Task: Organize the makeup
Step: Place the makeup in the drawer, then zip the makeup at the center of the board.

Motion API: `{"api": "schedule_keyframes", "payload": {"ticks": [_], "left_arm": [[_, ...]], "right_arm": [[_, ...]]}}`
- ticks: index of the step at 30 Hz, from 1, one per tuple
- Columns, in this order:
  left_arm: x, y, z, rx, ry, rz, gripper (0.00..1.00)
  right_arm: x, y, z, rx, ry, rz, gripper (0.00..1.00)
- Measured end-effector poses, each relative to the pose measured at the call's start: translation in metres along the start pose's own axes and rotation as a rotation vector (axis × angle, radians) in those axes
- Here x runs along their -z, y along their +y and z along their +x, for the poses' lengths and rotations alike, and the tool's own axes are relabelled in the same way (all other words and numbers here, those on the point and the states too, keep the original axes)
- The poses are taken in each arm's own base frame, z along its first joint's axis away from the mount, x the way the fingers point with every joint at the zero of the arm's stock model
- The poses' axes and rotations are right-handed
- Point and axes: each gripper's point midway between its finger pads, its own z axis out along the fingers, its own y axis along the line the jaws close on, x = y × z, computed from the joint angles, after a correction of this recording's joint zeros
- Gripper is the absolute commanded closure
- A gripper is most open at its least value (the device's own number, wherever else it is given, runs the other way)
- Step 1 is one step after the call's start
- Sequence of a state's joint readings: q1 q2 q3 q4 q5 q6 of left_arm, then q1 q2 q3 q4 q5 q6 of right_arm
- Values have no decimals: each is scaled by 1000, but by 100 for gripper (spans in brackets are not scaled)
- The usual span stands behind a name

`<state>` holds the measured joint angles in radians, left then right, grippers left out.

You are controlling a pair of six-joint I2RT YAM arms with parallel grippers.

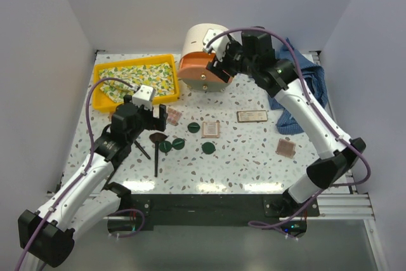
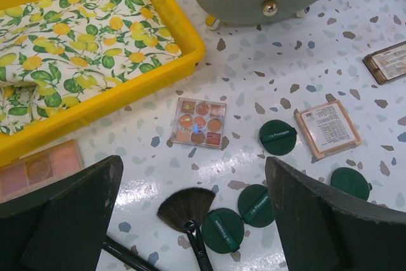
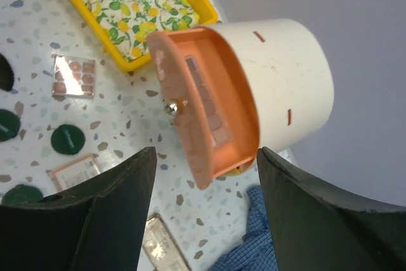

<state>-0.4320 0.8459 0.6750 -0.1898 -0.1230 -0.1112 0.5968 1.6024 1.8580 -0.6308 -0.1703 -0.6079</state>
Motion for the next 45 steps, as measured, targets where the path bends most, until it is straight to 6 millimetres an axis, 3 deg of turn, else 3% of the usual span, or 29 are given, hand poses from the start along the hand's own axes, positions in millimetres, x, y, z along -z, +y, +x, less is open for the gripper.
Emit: {"api": "schedule_keyframes", "payload": {"ticks": [4,10,15,19,23,30,38,45], "left_arm": [[-1,-5,2,-1,7,25,0],[-1,-12,2,0,11,68,0],[-2,-21,3,17,15,115,0],[-3,-34,9,67,38,174,1],[-3,-47,22,141,68,229,2],[0,-76,61,269,150,309,0],[3,-115,81,281,213,373,0],[2,-134,103,251,272,354,0]], "right_arm": [[11,26,29,-48,40,-46,31],[35,75,115,-171,174,-133,30],[58,89,178,-344,237,-134,29],[65,99,206,-451,235,-125,25],[66,104,218,-515,233,-134,22],[71,92,212,-533,170,-104,21],[73,92,209,-531,156,-104,21],[74,90,211,-535,159,-97,21]]}}
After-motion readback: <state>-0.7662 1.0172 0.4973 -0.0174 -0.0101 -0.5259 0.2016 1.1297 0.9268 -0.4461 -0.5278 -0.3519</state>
